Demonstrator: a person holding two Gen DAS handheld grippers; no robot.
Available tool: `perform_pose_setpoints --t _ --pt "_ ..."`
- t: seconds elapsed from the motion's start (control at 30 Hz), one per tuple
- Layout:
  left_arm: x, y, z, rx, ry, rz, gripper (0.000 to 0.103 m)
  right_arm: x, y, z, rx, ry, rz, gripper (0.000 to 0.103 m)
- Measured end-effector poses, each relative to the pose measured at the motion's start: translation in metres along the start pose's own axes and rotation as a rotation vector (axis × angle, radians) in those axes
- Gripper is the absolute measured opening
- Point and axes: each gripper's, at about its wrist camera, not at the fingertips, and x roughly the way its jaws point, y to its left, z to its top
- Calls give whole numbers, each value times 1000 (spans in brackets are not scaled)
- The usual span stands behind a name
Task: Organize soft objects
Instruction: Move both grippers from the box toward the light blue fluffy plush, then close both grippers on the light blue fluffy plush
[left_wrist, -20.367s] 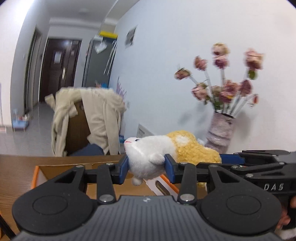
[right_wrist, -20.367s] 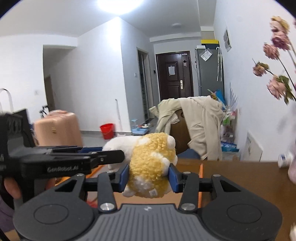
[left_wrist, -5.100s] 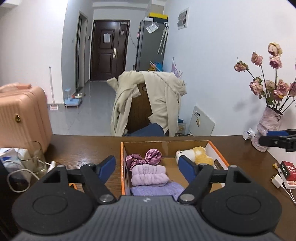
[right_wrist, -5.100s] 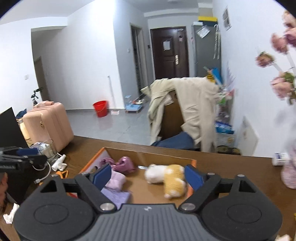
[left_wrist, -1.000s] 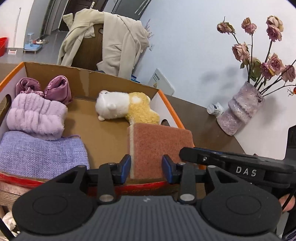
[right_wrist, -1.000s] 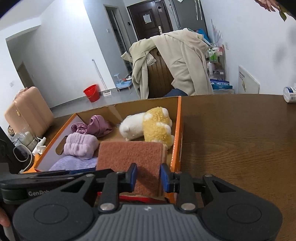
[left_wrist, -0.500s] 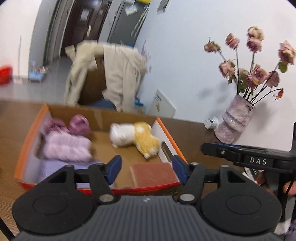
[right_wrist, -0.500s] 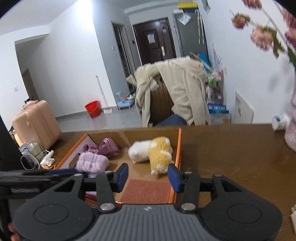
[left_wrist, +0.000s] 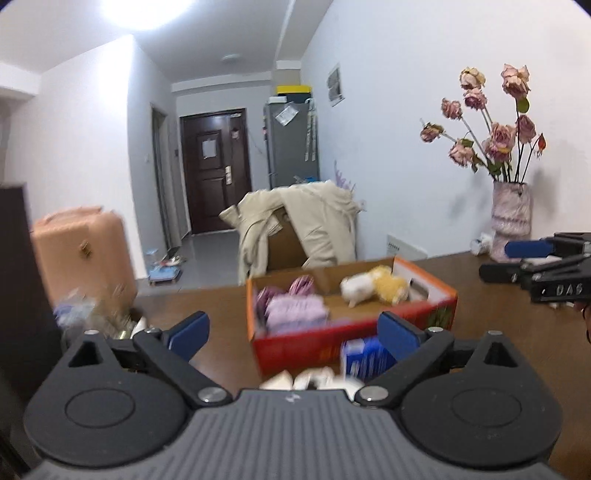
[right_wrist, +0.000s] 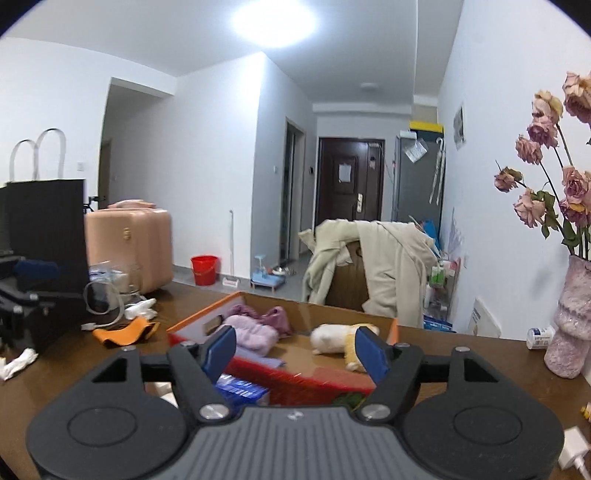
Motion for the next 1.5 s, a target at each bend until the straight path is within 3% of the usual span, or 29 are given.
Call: perform_pose_setpoints --t 0.13,0.27,0.4,0.63,0.77,1.07,1.13,1.37,1.43,1.5 --pt "-19 12 -46 -79 59 18 101 -21 29 -32 2 -2 12 77" --pt "-32 33 -91 -226 150 -15 101 -35 50 -64 42 63 -25 79" --pt "-32 41 -114 -210 211 -58 101 -44 73 -89 46 159 -27 79" --pt "-20 48 -122 -257 227 -162 98 -47 108 -101 52 215 18 78" --pt "-12 52 -127 -321 234 -197 82 -32 108 -96 146 221 45 70" --pt "9 68 -136 -459 259 -277 49 27 125 -104 294 291 207 47" --pt "12 70 -137 -481 268 -298 47 36 127 -105 306 312 242 43" --pt "19 75 -141 -525 294 -341 44 50 126 -112 394 352 315 42" --pt "20 75 -142 -533 297 -347 44 52 122 -114 434 361 348 33" --pt "20 74 -141 -527 293 -347 43 51 123 -114 434 360 360 32"
